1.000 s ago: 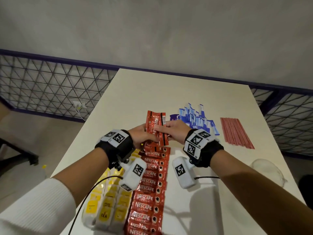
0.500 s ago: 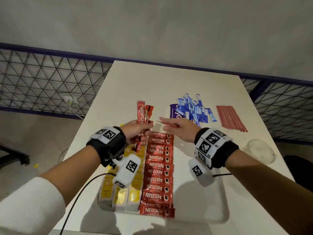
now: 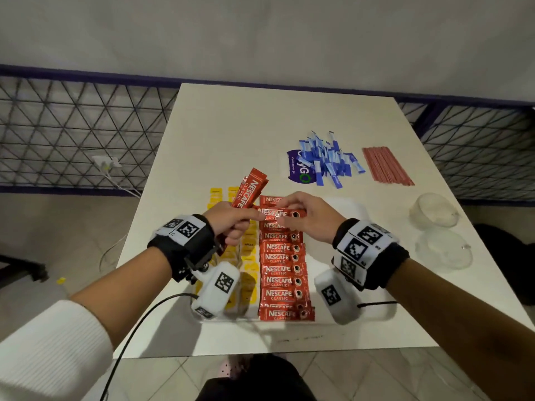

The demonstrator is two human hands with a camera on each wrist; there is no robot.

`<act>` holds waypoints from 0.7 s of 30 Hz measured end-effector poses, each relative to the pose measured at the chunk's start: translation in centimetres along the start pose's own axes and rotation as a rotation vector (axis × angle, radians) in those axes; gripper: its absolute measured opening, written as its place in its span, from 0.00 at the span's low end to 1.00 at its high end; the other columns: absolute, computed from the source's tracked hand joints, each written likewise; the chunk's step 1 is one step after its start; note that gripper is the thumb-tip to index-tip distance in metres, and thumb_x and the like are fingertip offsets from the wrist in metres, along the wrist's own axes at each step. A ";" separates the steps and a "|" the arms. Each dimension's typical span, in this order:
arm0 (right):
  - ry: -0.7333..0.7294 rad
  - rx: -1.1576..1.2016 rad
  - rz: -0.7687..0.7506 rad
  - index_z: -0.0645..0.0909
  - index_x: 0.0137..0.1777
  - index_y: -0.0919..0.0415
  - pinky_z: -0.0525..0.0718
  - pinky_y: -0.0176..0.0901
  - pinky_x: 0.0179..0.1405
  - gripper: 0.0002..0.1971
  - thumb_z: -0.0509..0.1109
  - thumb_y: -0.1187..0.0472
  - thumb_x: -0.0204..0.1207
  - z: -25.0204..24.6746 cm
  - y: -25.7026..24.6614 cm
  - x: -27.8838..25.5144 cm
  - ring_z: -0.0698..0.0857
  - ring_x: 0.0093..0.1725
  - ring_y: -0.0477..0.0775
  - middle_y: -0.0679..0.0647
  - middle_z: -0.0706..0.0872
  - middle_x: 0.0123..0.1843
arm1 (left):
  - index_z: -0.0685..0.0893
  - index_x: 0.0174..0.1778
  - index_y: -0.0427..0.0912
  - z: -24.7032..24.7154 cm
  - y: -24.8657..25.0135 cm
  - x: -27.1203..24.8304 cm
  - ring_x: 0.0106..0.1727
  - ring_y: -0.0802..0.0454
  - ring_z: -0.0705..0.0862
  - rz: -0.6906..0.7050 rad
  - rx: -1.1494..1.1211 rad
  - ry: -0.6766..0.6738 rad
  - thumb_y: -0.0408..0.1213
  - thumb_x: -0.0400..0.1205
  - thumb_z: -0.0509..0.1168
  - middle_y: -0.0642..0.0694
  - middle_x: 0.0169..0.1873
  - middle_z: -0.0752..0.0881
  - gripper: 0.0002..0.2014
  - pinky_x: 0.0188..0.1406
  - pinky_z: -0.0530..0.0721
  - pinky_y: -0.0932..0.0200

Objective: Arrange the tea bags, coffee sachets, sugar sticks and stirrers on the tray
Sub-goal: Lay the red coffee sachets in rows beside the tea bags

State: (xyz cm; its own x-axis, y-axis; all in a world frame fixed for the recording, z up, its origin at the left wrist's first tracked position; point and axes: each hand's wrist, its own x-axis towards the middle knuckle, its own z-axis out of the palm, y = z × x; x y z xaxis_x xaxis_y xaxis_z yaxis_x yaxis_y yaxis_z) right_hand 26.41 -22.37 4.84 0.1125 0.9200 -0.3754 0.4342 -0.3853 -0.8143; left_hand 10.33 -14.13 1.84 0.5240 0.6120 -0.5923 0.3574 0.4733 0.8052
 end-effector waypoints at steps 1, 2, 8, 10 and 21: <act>0.023 0.014 0.016 0.76 0.48 0.54 0.80 0.37 0.40 0.06 0.70 0.62 0.75 -0.2 0.3 -0.1 0.82 0.46 0.49 0.46 0.80 0.46 | 0.70 0.26 0.44 -0.1 -0.2 -0.2 0.10 0.58 0.60 -0.005 -0.001 -0.002 0.32 0.77 0.69 0.53 0.11 0.66 0.17 0.12 0.58 0.72; 0.044 0.033 0.032 0.77 0.45 0.54 0.78 0.34 0.36 0.05 0.71 0.62 0.75 -0.4 0.6 -0.3 0.81 0.41 0.46 0.46 0.80 0.43 | 0.70 0.25 0.44 -0.3 -0.5 -0.3 0.10 0.58 0.60 -0.008 0.000 0.000 0.32 0.76 0.70 0.53 0.11 0.66 0.17 0.12 0.59 0.71; 0.028 0.272 0.107 0.82 0.47 0.59 0.84 0.29 0.36 0.05 0.69 0.69 0.75 -1.1 2.8 -1.5 0.82 0.34 0.48 0.55 0.85 0.39 | 0.68 0.24 0.44 -0.1 -2.1 -0.5 0.11 0.57 0.62 -0.015 0.042 0.033 0.37 0.74 0.73 0.52 0.12 0.67 0.20 0.13 0.62 0.69; 0.048 0.290 0.120 0.83 0.47 0.58 0.84 0.31 0.39 0.07 0.70 0.70 0.74 -1.2 3.7 -1.7 0.84 0.34 0.47 0.54 0.87 0.40 | 0.70 0.25 0.43 0.4 -2.3 -0.4 0.12 0.57 0.63 -0.023 0.097 0.036 0.38 0.75 0.73 0.52 0.12 0.68 0.19 0.13 0.63 0.69; 0.181 0.407 0.337 0.83 0.49 0.71 0.88 0.34 0.41 0.12 0.77 0.71 0.66 0.3 9.3 -1.6 0.87 0.34 0.49 0.59 0.88 0.38 | 0.82 0.57 0.42 2.3 -2.8 0.7 0.30 0.55 0.75 0.043 0.731 0.142 0.42 0.79 0.68 0.47 0.36 0.82 0.13 0.21 0.71 0.70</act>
State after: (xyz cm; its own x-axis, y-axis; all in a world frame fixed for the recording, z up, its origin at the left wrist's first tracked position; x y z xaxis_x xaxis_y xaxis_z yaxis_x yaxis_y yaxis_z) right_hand 30.05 -27.42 -2.27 0.3532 0.7246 -0.5919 -0.0284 -0.6240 -0.7809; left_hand 11.48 -16.54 -0.77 0.4617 0.7197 -0.5185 0.7881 -0.0646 0.6122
